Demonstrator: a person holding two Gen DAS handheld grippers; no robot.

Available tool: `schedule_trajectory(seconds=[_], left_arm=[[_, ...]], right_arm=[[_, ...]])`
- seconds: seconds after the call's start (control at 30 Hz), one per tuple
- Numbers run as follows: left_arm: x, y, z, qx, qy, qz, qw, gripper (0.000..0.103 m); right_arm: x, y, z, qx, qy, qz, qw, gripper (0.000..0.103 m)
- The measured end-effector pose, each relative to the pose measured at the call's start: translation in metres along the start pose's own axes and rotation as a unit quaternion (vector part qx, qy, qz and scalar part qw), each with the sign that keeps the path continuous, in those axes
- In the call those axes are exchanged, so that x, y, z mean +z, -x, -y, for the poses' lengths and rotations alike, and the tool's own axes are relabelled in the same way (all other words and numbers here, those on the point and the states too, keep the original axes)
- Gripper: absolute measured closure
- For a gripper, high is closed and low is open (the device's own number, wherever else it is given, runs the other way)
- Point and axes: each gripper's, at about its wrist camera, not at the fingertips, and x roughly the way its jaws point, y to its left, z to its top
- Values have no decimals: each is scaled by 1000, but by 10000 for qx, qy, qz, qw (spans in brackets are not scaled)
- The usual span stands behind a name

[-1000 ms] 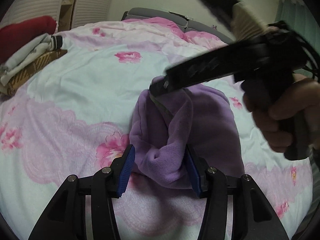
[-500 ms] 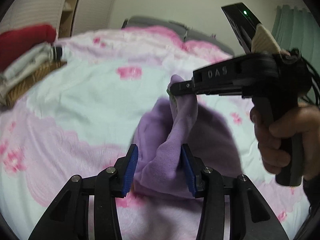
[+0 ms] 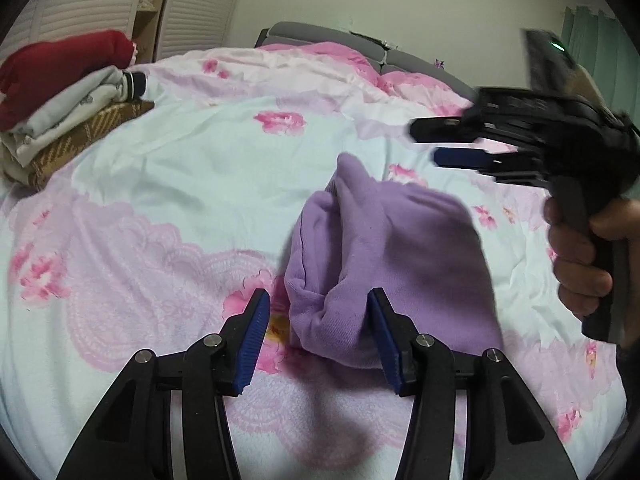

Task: Fold small clothes
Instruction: 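Lift the folded bundle with the left tool and fold it over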

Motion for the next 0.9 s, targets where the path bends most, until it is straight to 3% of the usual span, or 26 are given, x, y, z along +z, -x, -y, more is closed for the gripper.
schedule_trajectory(seconds=[0.2, 0.3, 0.4, 0.53, 0.7, 0.9], left_arm=[[19, 30, 17, -125, -241, 414, 9988, 53], [32, 27, 29, -226, -501, 495, 9973, 52], [44, 0, 33, -415, -598, 156, 9972, 52], [48, -36, 26, -188, -646, -259, 9974, 52], [52, -56, 13, -185, -646, -444, 9968, 49], [52, -64, 15, -211, -753, -452, 9959, 49]], right_arm=[[-42, 51, 1, -495, -94, 559, 9972, 51], [-72, 60, 10, -492, -497, 613, 9957, 51], [-97, 60, 21, -421, -983, 650, 9921, 46], [-129, 55, 27, -466, -1345, 521, 9884, 46], [-164, 68, 1, -938, -1019, 673, 9881, 46], [-189, 36, -35, -1386, -484, 229, 9889, 46]])
